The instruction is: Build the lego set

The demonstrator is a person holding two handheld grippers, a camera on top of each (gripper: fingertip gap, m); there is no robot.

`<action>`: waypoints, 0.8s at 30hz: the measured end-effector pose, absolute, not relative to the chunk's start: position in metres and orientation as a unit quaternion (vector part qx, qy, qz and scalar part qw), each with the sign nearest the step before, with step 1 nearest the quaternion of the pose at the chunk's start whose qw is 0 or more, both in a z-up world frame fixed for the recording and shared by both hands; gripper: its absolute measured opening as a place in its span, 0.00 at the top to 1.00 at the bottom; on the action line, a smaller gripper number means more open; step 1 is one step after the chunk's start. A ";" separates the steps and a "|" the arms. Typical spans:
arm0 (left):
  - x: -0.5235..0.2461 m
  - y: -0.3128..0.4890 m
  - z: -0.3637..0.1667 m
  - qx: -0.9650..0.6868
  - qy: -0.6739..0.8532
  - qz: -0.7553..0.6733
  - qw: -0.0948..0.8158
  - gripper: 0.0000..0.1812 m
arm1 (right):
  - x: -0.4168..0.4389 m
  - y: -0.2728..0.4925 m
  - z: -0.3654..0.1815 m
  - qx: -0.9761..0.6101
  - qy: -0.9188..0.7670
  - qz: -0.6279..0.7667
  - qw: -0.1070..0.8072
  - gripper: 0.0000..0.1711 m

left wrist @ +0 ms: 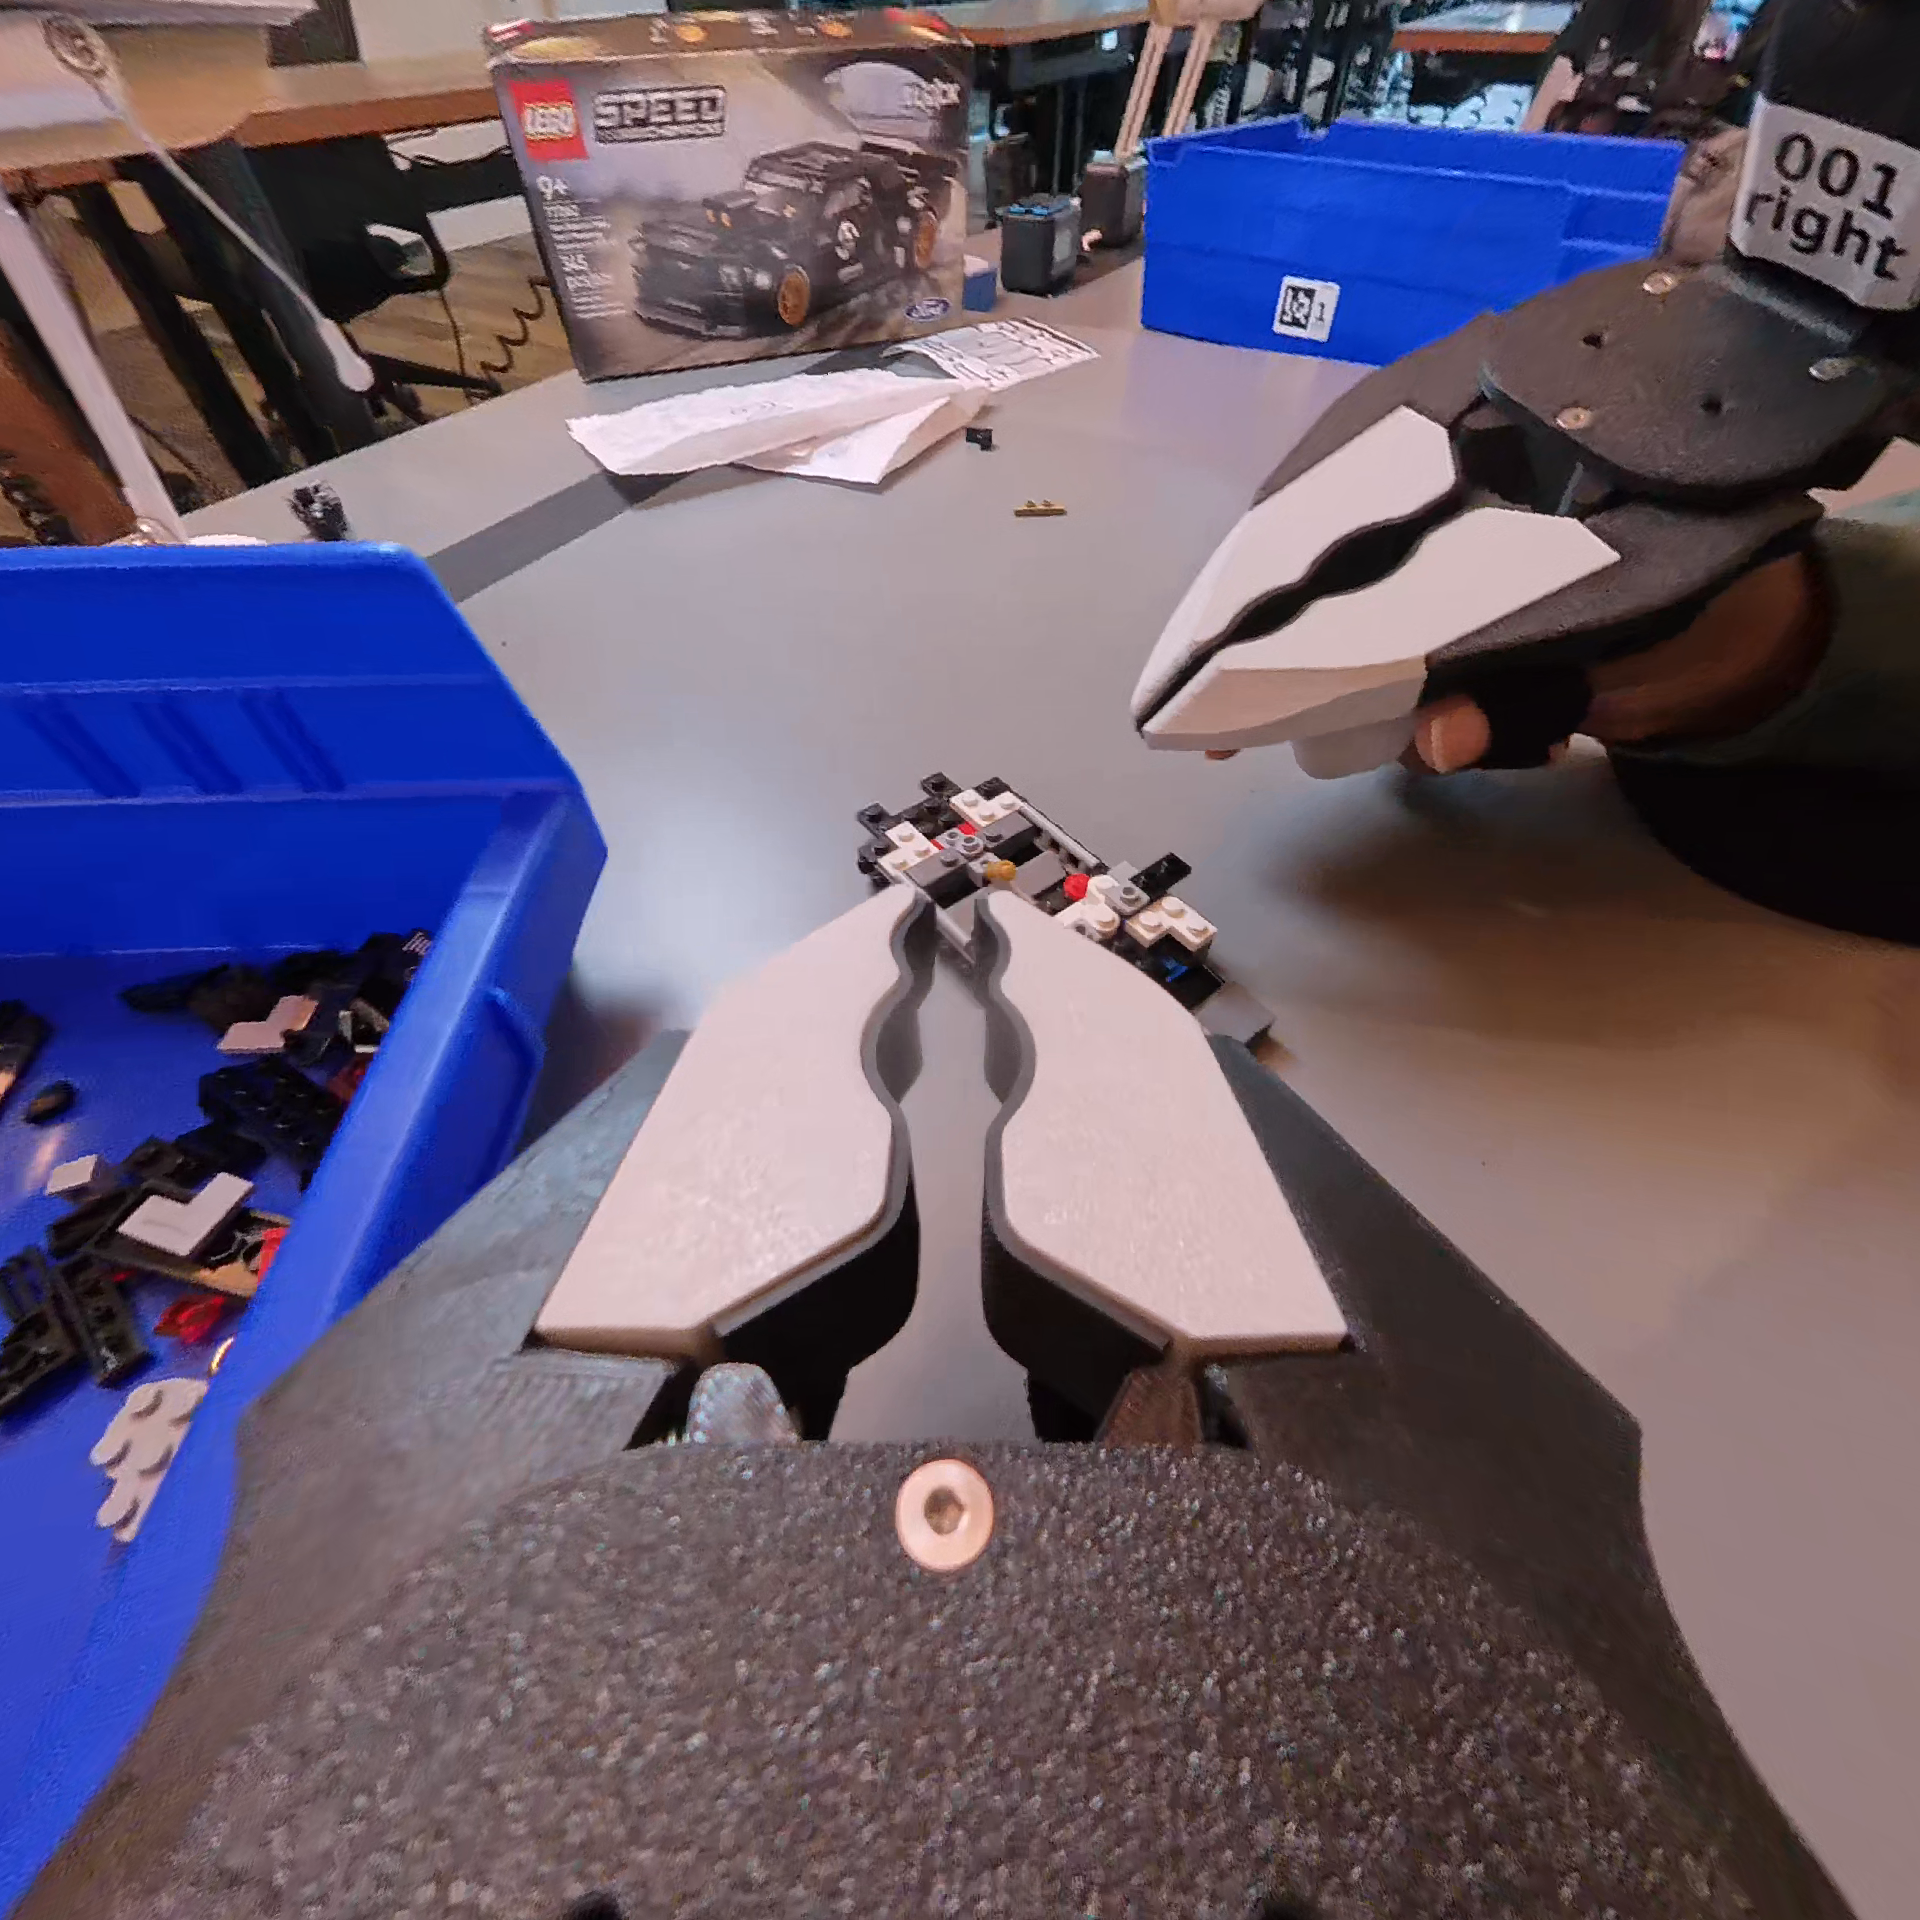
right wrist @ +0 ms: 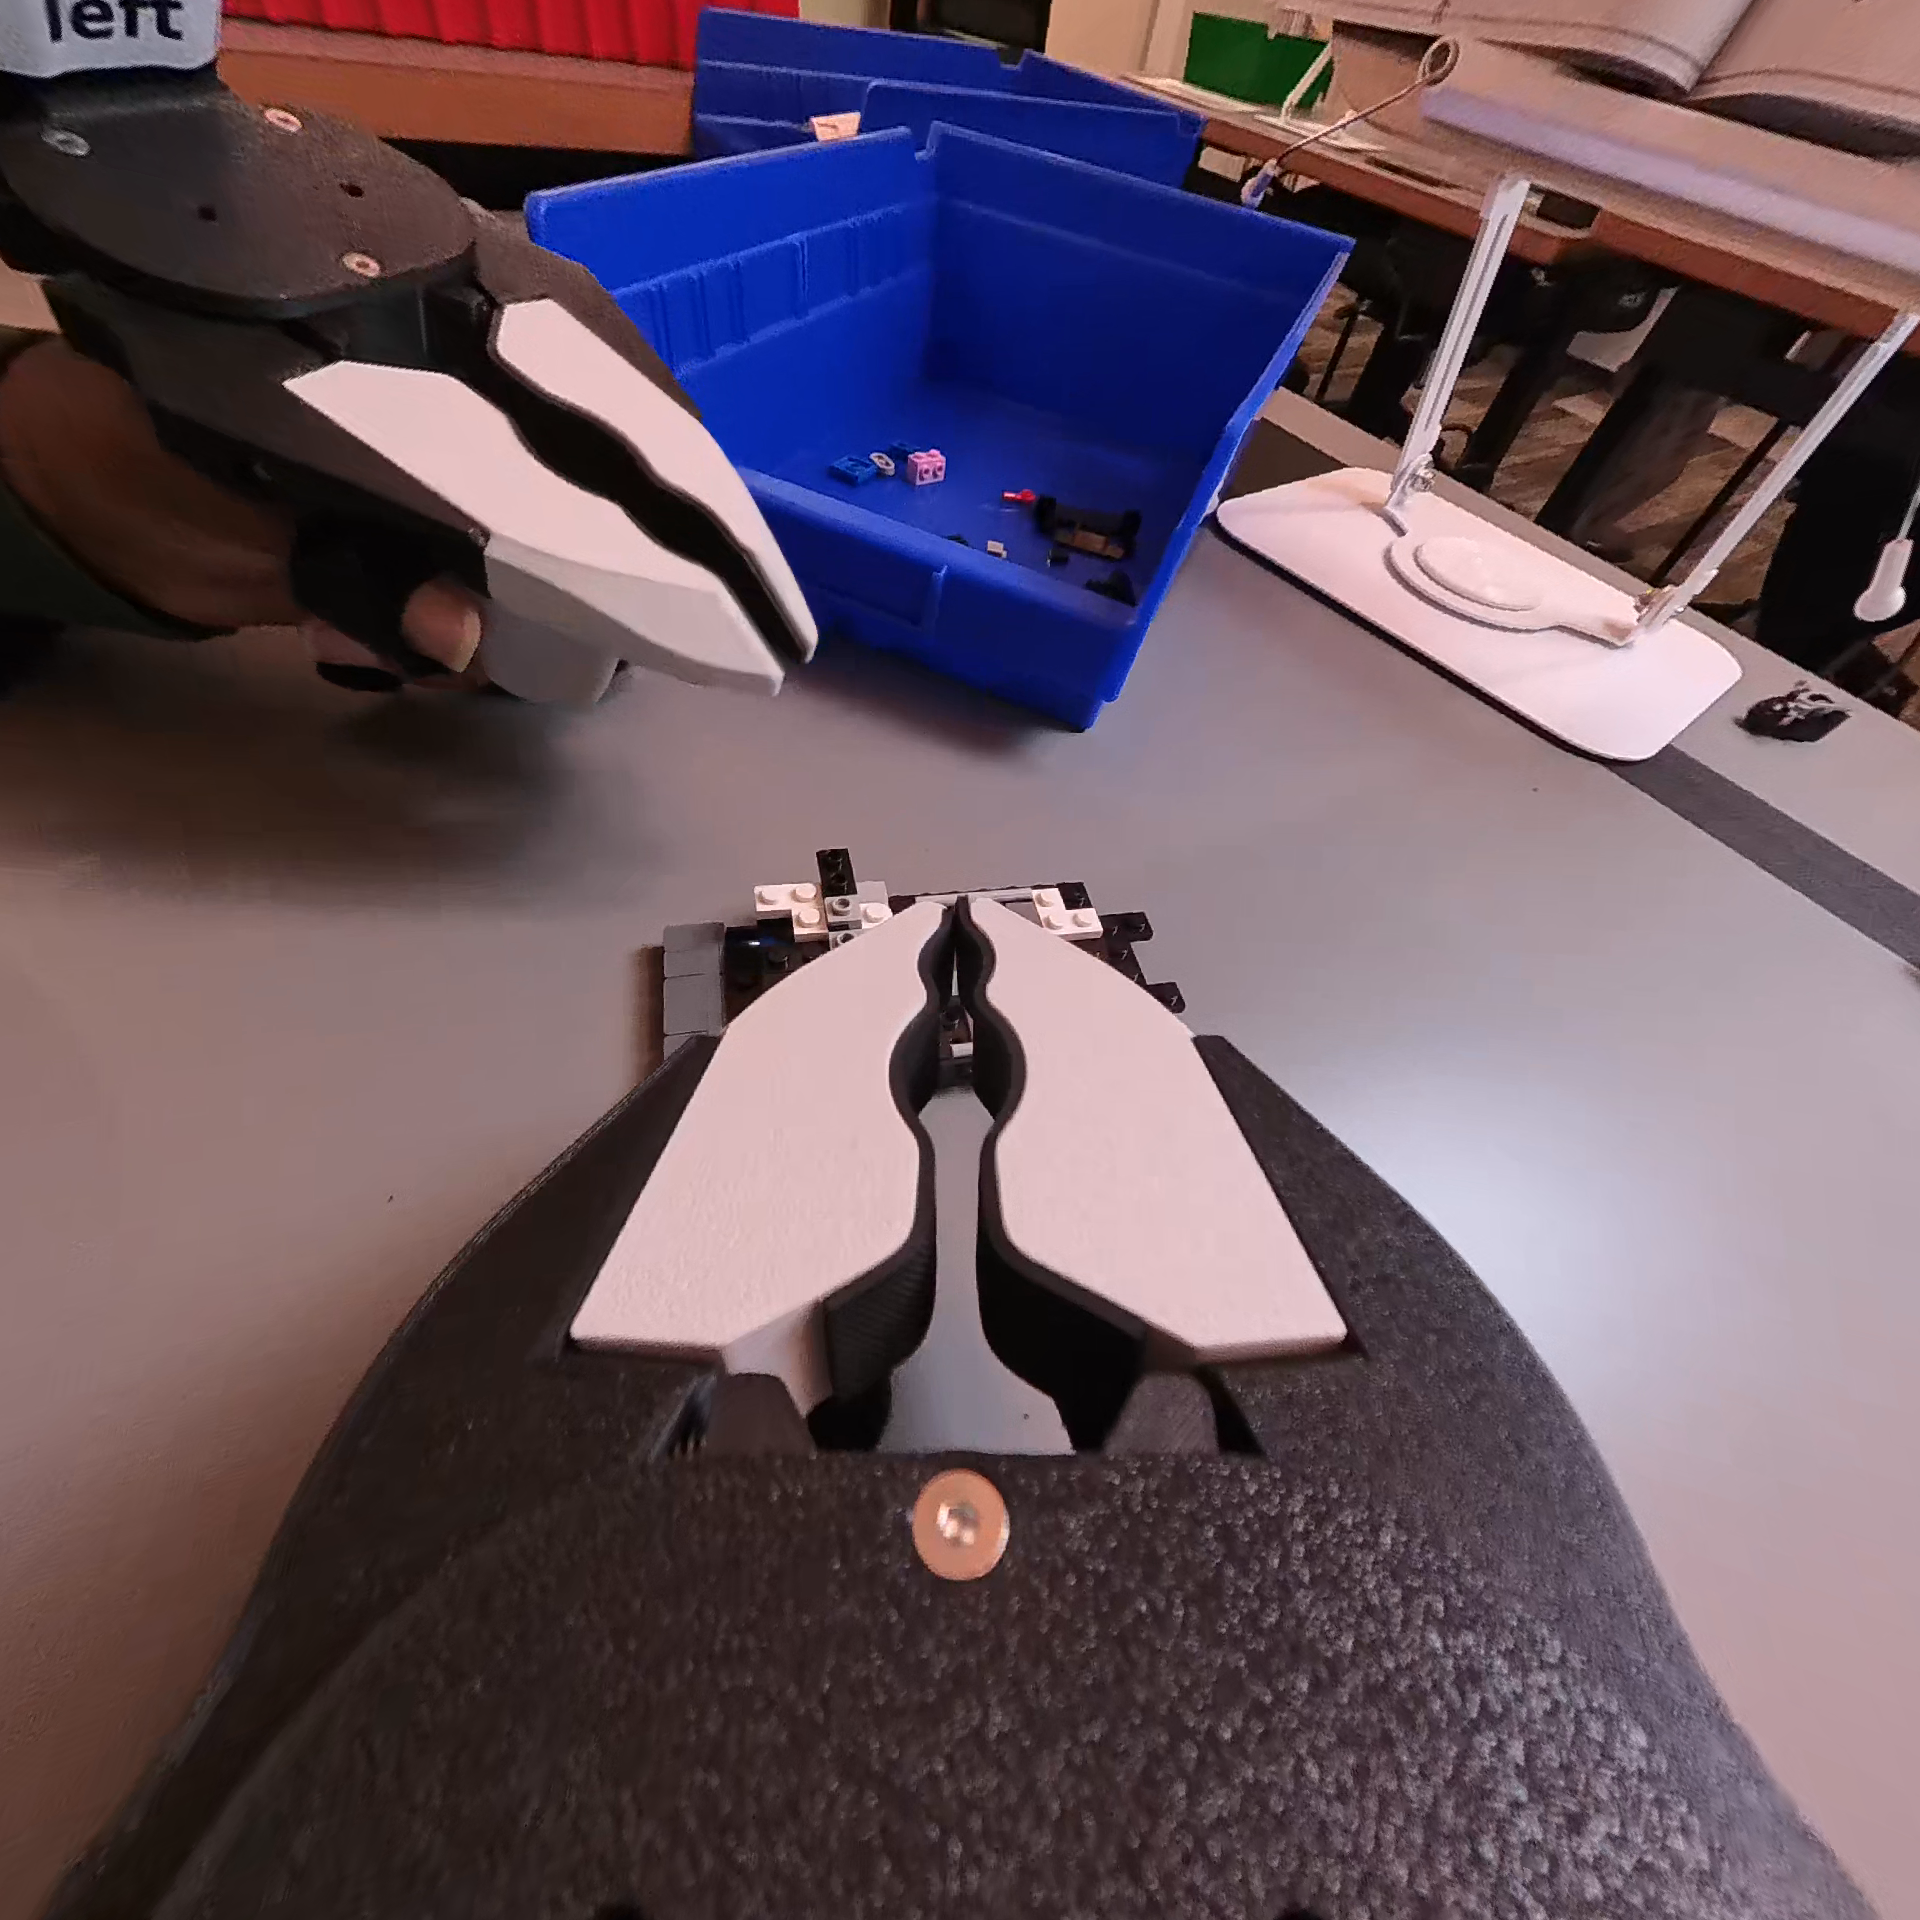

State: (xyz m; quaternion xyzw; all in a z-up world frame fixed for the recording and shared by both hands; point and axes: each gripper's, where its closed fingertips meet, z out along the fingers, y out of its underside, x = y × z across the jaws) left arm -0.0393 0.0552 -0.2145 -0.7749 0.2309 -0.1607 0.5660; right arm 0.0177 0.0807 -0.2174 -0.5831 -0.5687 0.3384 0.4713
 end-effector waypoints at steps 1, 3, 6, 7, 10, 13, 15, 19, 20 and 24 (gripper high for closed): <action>-0.037 0.054 -0.215 -0.774 0.239 -0.156 0.565 0.96 | 0.018 0.081 -0.217 -0.583 -0.568 0.339 0.471 1.00; -0.033 0.053 -0.217 -0.774 0.256 -0.142 0.561 0.96 | 0.019 0.082 -0.216 -0.584 -0.565 0.341 0.473 1.00; -0.031 0.052 -0.221 -0.775 0.270 -0.128 0.557 0.95 | 0.019 0.083 -0.215 -0.585 -0.562 0.345 0.472 1.00; -0.031 0.052 -0.222 -0.776 0.273 -0.127 0.555 0.95 | 0.019 0.082 -0.216 -0.584 -0.563 0.346 0.471 1.00; -0.031 0.052 -0.226 -0.780 0.277 -0.126 0.546 0.93 | 0.018 0.079 -0.218 -0.582 -0.571 0.350 0.461 1.00; -0.030 0.051 -0.231 -0.787 0.284 -0.129 0.533 0.92 | 0.017 0.071 -0.226 -0.575 -0.598 0.353 0.433 0.97; -0.028 0.050 -0.235 -0.789 0.293 -0.130 0.524 0.91 | 0.016 0.063 -0.237 -0.575 -0.622 0.346 0.405 0.91; -0.021 0.046 -0.244 -0.796 0.316 -0.130 0.500 0.89 | 0.014 0.059 -0.241 -0.561 -0.641 0.323 0.412 0.88; -0.020 0.045 -0.247 -0.797 0.321 -0.128 0.495 0.90 | 0.014 0.059 -0.242 -0.561 -0.643 0.321 0.410 0.87; -0.018 0.045 -0.253 -0.804 0.328 -0.126 0.479 0.89 | 0.015 0.061 -0.246 -0.568 -0.646 0.316 0.400 0.86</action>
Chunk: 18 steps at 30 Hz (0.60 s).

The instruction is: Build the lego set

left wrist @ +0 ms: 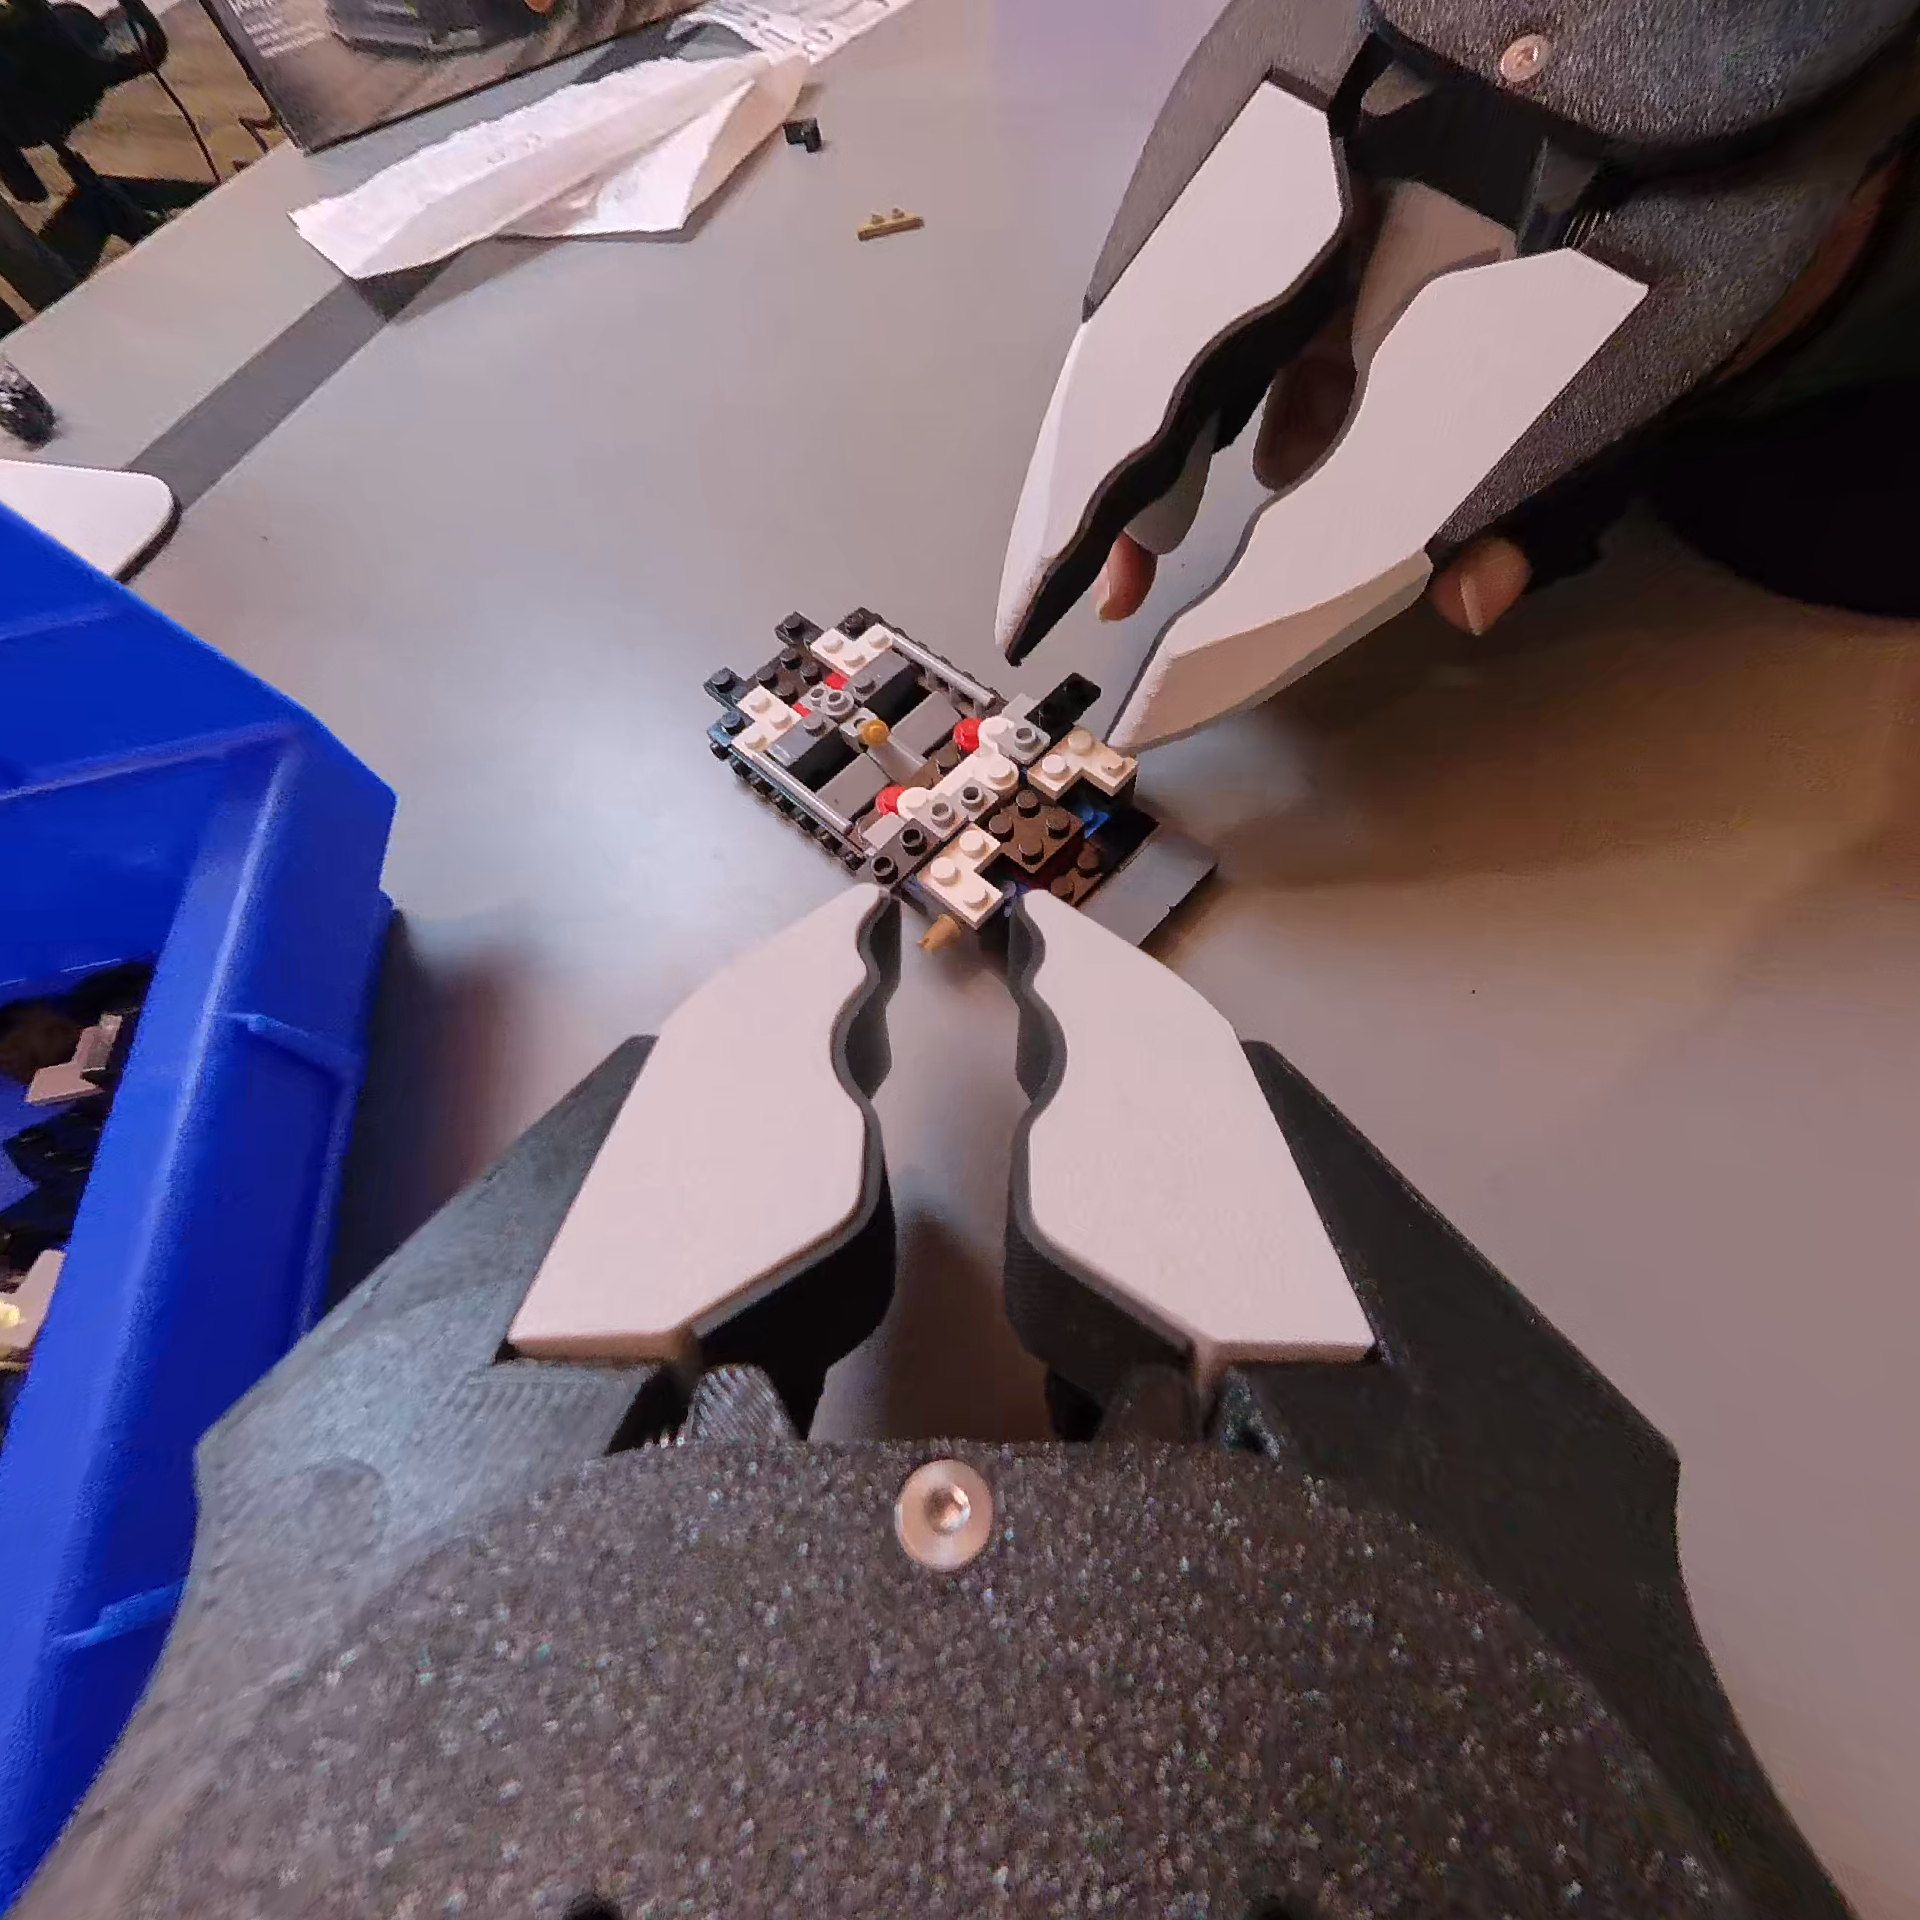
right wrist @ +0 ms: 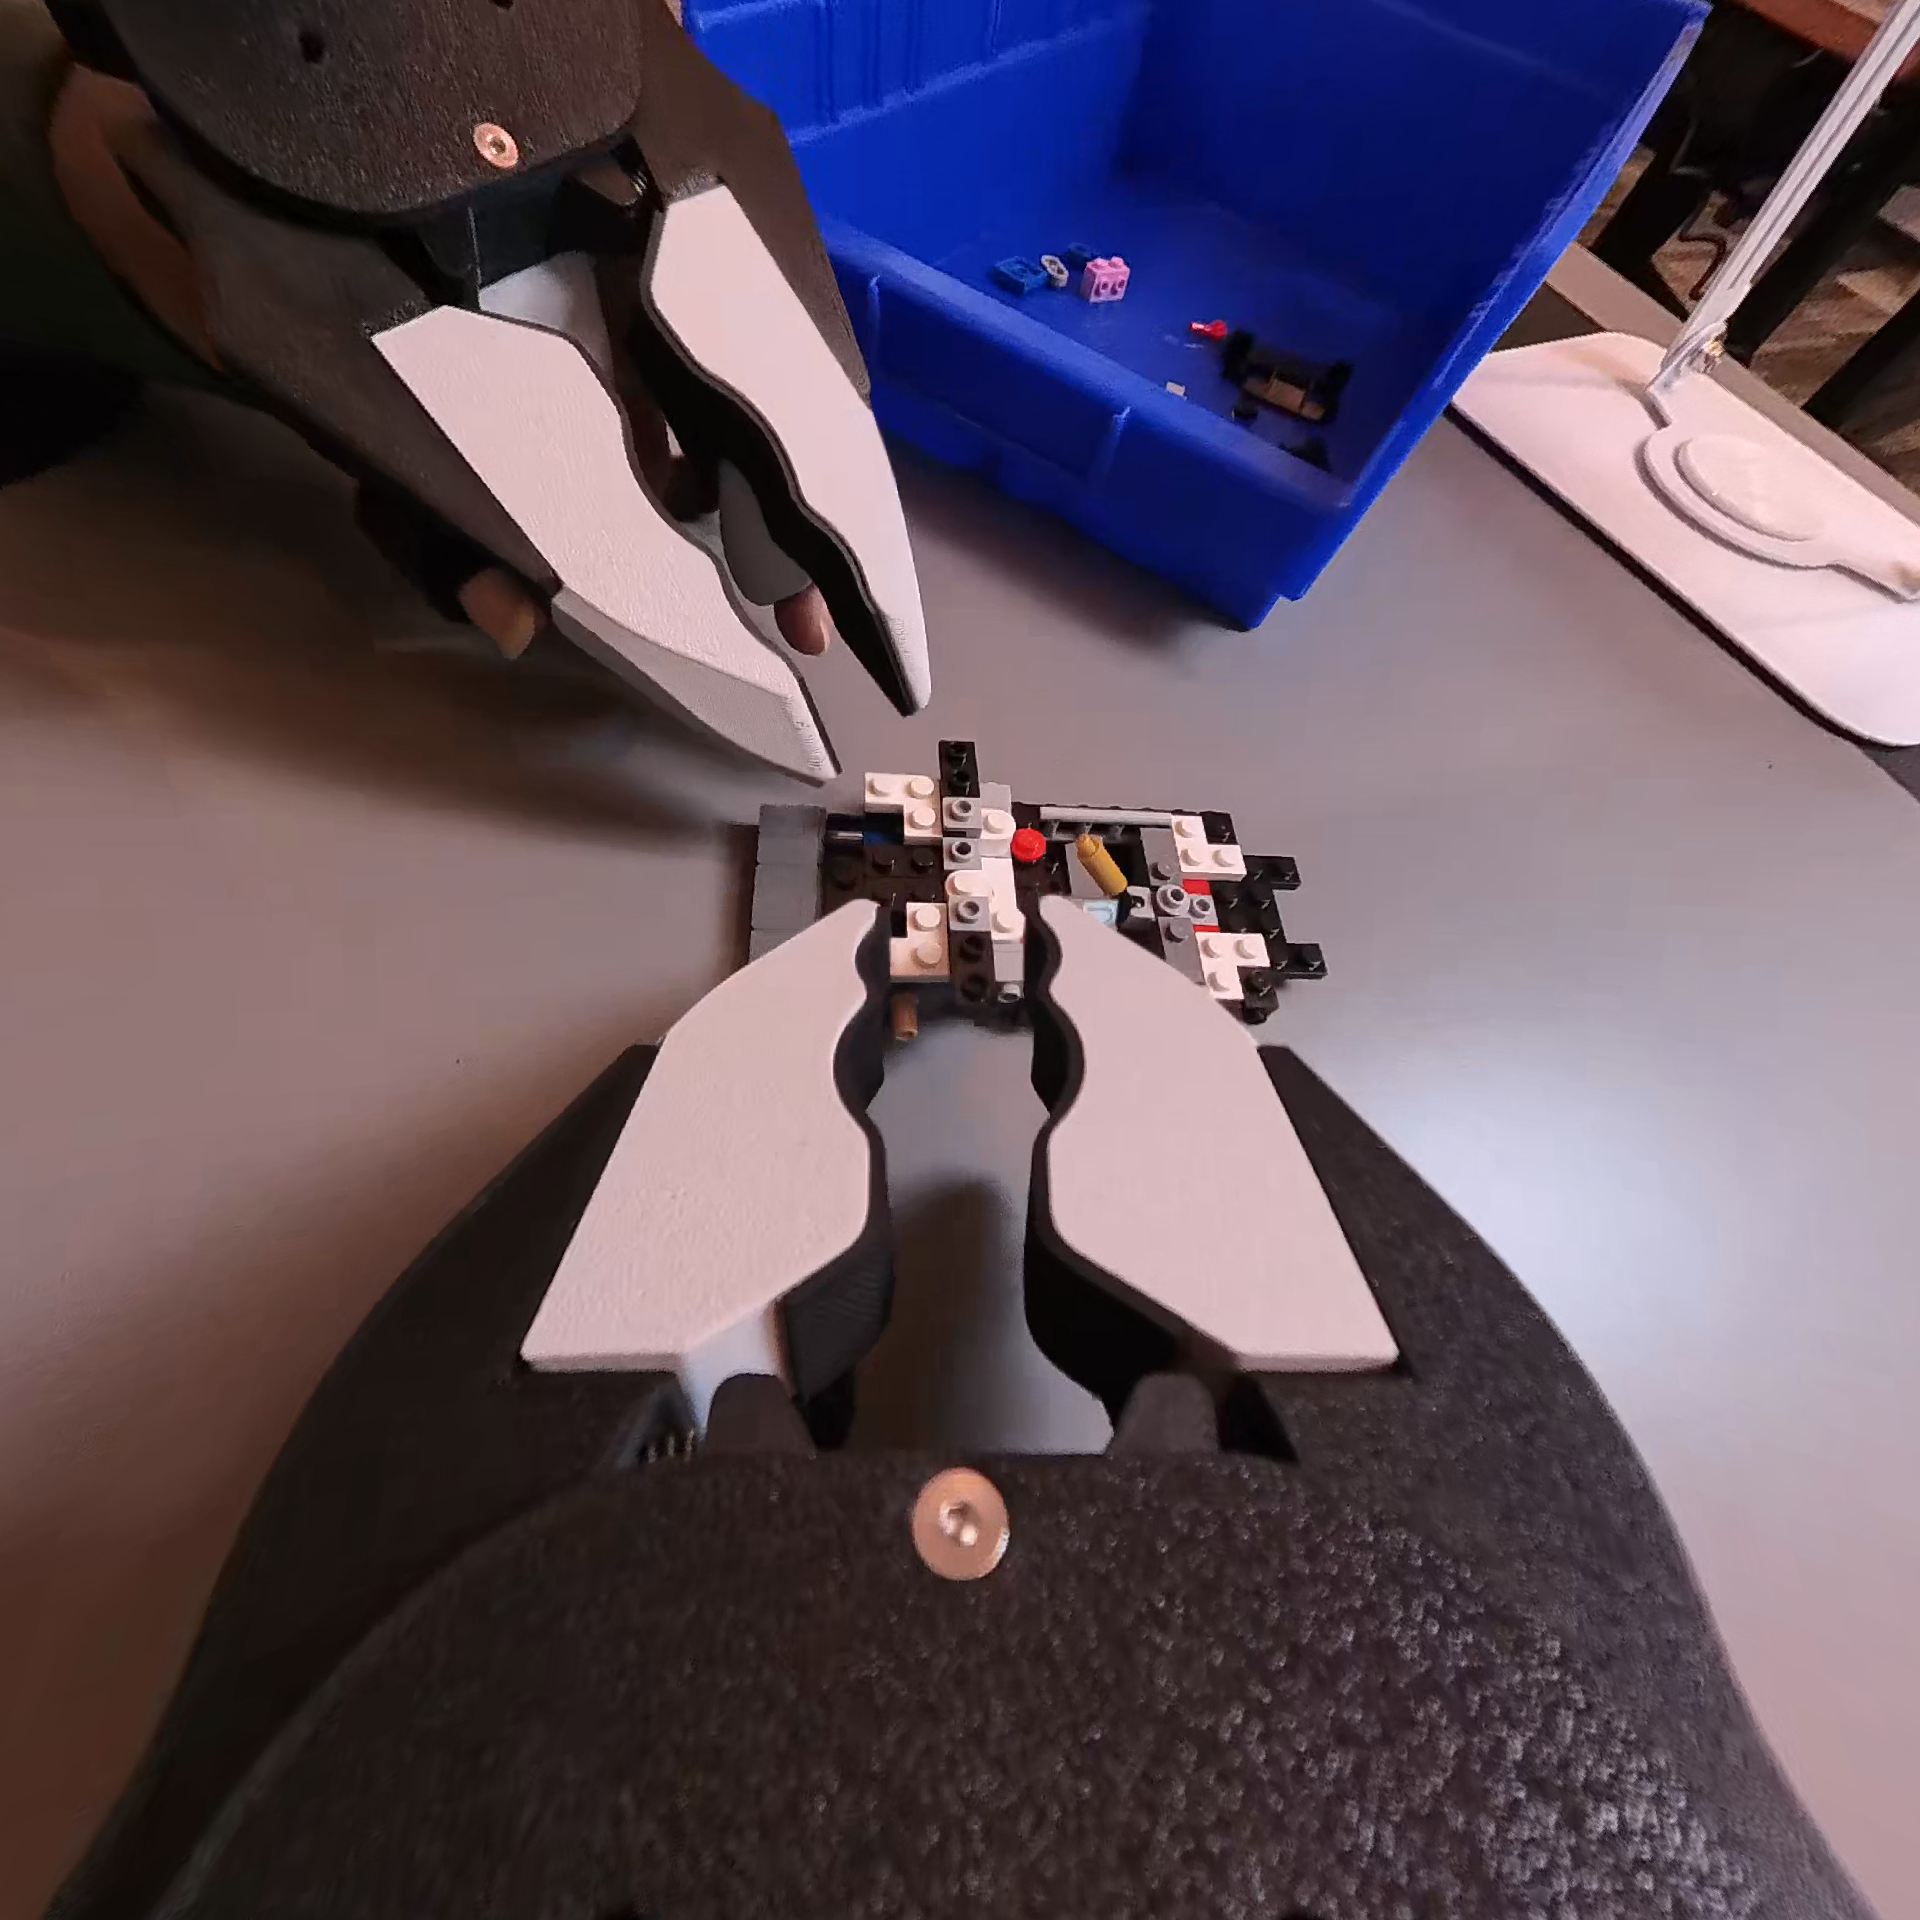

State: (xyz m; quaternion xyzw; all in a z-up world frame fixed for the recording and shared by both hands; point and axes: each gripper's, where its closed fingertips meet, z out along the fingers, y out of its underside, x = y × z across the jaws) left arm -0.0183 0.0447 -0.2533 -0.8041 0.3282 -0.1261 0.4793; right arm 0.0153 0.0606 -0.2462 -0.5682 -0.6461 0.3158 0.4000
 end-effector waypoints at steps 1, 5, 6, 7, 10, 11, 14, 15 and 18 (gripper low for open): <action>-0.018 0.045 -0.255 -0.807 0.327 -0.129 0.475 0.89 | 0.016 0.061 -0.249 -0.571 -0.648 0.313 0.395 0.85; -0.014 0.048 -0.259 -0.816 0.323 -0.133 0.460 0.89 | 0.014 0.061 -0.253 -0.576 -0.654 0.301 0.388 0.84; -0.013 0.049 -0.261 -0.818 0.325 -0.131 0.457 0.89 | 0.013 0.061 -0.253 -0.578 -0.653 0.302 0.386 0.84; -0.013 0.049 -0.262 -0.819 0.326 -0.127 0.454 0.90 | 0.013 0.061 -0.253 -0.579 -0.652 0.304 0.383 0.84; -0.013 0.053 -0.262 -0.821 0.324 -0.112 0.456 0.93 | 0.013 0.059 -0.254 -0.578 -0.656 0.305 0.377 0.84; -0.013 0.053 -0.263 -0.823 0.321 -0.115 0.455 0.93 | 0.013 0.058 -0.255 -0.577 -0.657 0.306 0.376 0.84; -0.013 0.054 -0.262 -0.828 0.308 -0.126 0.451 0.94 | 0.013 0.057 -0.257 -0.576 -0.664 0.297 0.374 0.83; -0.014 0.054 -0.261 -0.830 0.303 -0.131 0.450 0.94 | 0.013 0.057 -0.257 -0.575 -0.665 0.294 0.375 0.83; -0.014 0.054 -0.261 -0.836 0.283 -0.158 0.442 0.94 | 0.013 0.057 -0.257 -0.573 -0.667 0.292 0.376 0.83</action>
